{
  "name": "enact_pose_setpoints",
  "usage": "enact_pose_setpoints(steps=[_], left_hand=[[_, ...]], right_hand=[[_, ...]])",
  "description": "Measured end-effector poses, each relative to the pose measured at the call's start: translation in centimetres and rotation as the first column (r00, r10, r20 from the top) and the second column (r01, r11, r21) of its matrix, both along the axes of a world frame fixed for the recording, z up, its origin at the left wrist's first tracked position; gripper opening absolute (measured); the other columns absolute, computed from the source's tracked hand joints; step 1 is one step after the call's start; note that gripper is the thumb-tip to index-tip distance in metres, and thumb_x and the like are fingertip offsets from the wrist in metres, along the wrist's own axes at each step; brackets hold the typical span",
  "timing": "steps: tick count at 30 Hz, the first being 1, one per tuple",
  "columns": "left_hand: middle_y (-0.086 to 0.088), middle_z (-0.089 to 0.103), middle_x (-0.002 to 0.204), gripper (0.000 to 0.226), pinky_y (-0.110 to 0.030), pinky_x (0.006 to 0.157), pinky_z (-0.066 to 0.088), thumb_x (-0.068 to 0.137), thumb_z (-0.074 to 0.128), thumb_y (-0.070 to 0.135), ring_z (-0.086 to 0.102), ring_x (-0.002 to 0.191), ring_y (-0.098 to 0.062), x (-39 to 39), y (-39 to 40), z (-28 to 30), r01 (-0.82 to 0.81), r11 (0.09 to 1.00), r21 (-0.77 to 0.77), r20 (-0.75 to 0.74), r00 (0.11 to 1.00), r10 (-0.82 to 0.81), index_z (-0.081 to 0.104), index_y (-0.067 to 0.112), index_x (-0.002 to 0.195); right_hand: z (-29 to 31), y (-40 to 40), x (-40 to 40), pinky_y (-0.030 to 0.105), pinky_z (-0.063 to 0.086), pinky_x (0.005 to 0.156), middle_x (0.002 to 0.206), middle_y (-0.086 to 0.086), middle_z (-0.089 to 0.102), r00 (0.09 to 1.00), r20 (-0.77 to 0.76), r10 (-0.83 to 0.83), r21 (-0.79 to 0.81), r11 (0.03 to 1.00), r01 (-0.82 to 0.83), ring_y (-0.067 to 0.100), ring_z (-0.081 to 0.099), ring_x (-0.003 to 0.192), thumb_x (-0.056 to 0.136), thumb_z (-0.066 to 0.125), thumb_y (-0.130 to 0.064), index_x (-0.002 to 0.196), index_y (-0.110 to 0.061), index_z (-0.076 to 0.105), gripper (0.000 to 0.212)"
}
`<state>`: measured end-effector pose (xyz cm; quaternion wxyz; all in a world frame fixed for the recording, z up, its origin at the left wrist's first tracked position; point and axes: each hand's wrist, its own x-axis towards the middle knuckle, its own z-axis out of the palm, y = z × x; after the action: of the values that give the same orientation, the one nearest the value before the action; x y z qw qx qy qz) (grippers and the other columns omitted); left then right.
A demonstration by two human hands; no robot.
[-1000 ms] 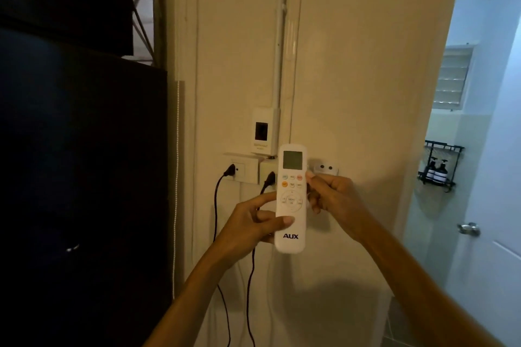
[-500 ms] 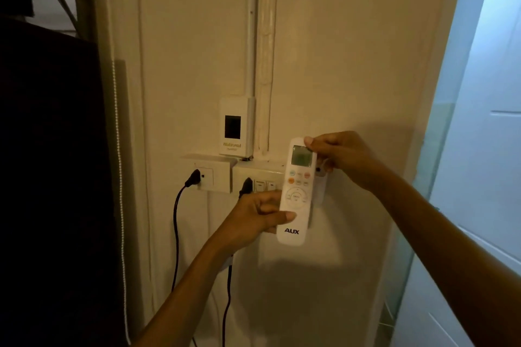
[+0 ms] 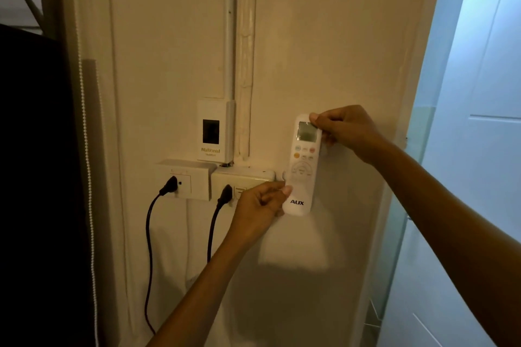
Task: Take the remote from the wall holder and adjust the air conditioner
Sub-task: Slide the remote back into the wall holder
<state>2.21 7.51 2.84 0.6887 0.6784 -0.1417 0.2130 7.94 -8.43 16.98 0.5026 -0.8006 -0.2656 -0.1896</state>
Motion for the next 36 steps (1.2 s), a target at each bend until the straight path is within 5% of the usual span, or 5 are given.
enact_pose_setpoints(steps=[5,8,12,19,36], left_hand=[[0.021,0.059,0.102,0.029,-0.006,0.072,0.05,0.083,0.061,0.025,0.056,0.093,0.004,0.1,-2.6,-3.3,-0.311,0.951,-0.006,0.065,0.948,0.31,0.06,0.025,0.112],[0.012,0.056,0.122,0.042,-0.017,0.095,0.046,0.081,0.065,0.015,0.049,0.117,-0.005,0.6,-4.5,-4.6,-0.419,0.908,-0.013,0.159,0.896,0.415,0.053,0.02,0.12],[0.013,0.035,0.139,0.066,0.003,0.099,0.022,0.08,0.066,0.013,0.021,0.128,0.01,1.4,-6.7,-4.7,-0.477,0.879,-0.005,0.208,0.859,0.468,0.032,0.025,0.135],[0.003,0.024,0.151,0.067,-0.037,0.113,0.028,0.086,0.055,0.028,0.024,0.138,-0.01,3.0,-7.2,-4.9,-0.512,0.856,0.072,0.17,0.852,0.496,0.017,0.024,0.141],[0.004,0.027,0.151,0.077,-0.04,0.113,0.031,0.081,0.064,0.023,0.017,0.14,-0.004,5.1,-7.4,-6.4,-0.569,0.823,0.004,0.262,0.794,0.548,0.016,0.03,0.141]], right_hand=[[1.0,-1.1,0.6,0.022,0.054,0.056,0.073,0.008,0.069,0.998,0.03,-0.058,0.011,0.998,0.058,0.014,0.061,0.057,0.083,0.063,-0.029,0.074,-0.014,0.071,0.019],[1.4,-1.3,1.1,0.032,0.058,0.063,0.078,0.012,0.071,0.995,0.047,-0.085,0.02,0.996,0.085,0.018,0.065,0.06,0.083,0.063,-0.03,0.079,-0.011,0.072,0.022],[1.9,-0.9,1.4,0.032,0.058,0.062,0.072,0.008,0.072,0.987,0.096,-0.132,0.073,0.989,0.126,0.012,0.065,0.051,0.083,0.063,-0.033,0.087,-0.005,0.073,0.03],[3.1,-0.4,1.6,0.045,0.06,0.072,0.08,0.018,0.073,0.981,0.118,-0.156,0.098,0.985,0.144,0.029,0.071,0.067,0.082,0.064,-0.034,0.089,-0.007,0.072,0.029],[1.2,1.3,0.9,0.042,0.059,0.075,0.071,0.004,0.067,0.989,0.119,-0.092,-0.088,0.991,0.103,0.026,0.069,0.066,0.084,0.062,-0.029,0.095,-0.005,0.07,0.028]])
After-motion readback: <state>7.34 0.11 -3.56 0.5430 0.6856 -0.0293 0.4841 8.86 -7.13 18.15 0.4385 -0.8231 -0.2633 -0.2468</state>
